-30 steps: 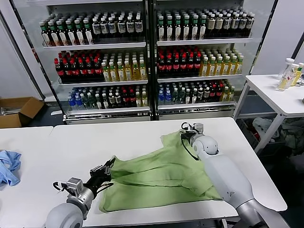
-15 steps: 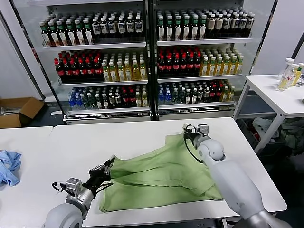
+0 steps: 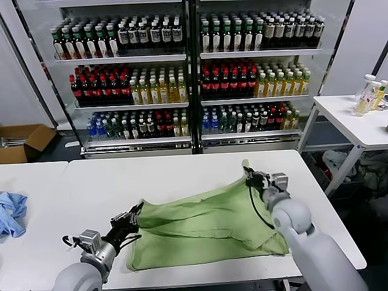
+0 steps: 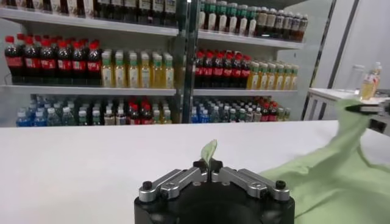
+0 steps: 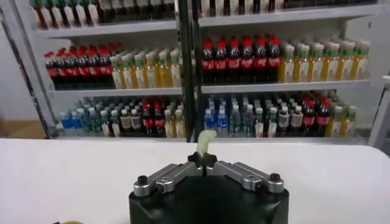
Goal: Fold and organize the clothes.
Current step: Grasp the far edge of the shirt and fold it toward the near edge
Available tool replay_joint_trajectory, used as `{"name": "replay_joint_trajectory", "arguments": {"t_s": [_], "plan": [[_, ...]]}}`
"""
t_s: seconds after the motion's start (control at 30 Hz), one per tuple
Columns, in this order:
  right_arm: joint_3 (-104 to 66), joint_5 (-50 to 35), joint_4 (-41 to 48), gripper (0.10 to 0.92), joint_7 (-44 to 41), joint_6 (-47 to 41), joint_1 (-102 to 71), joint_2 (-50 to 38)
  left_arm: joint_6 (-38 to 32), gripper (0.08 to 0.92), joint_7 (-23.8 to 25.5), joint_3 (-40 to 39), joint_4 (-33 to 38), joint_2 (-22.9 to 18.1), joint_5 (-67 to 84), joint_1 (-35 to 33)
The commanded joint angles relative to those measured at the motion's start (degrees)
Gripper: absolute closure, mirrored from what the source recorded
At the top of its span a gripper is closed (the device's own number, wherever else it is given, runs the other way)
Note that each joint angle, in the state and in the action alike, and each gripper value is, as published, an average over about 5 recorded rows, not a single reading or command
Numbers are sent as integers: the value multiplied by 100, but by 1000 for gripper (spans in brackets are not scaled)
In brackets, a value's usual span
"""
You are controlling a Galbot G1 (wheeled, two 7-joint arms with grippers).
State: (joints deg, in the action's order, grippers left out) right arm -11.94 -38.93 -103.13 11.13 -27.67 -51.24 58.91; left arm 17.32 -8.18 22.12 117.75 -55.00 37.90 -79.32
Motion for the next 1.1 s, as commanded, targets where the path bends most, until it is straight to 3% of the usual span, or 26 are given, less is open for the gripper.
{"name": "replay_joint_trajectory", "arguments": {"t_s": [0.03,0.27,0.7,0.87,1.1], "plan": [[-1318,227,-1686,919,-43,148,-2203,-276,-23,912,-4,85,6,27,26,-112],[-1730,487,-1738,919,-64,181,-2974,-107,-37,912,23,75,-7,14,-39,-257],[-1445,576,-1384,913,125,-368,-2724,133,49,912,86,-129,-241,-20,-630,-239],[-1352,830,-1413,817,94,-455,-2718,194,7,847,23,-204,-279,-84,-1141,-239],[-1548,1156,-1738,626,108,-355,-3052,213,145,656,-547,-142,39,-472,-1815,-524]]}}
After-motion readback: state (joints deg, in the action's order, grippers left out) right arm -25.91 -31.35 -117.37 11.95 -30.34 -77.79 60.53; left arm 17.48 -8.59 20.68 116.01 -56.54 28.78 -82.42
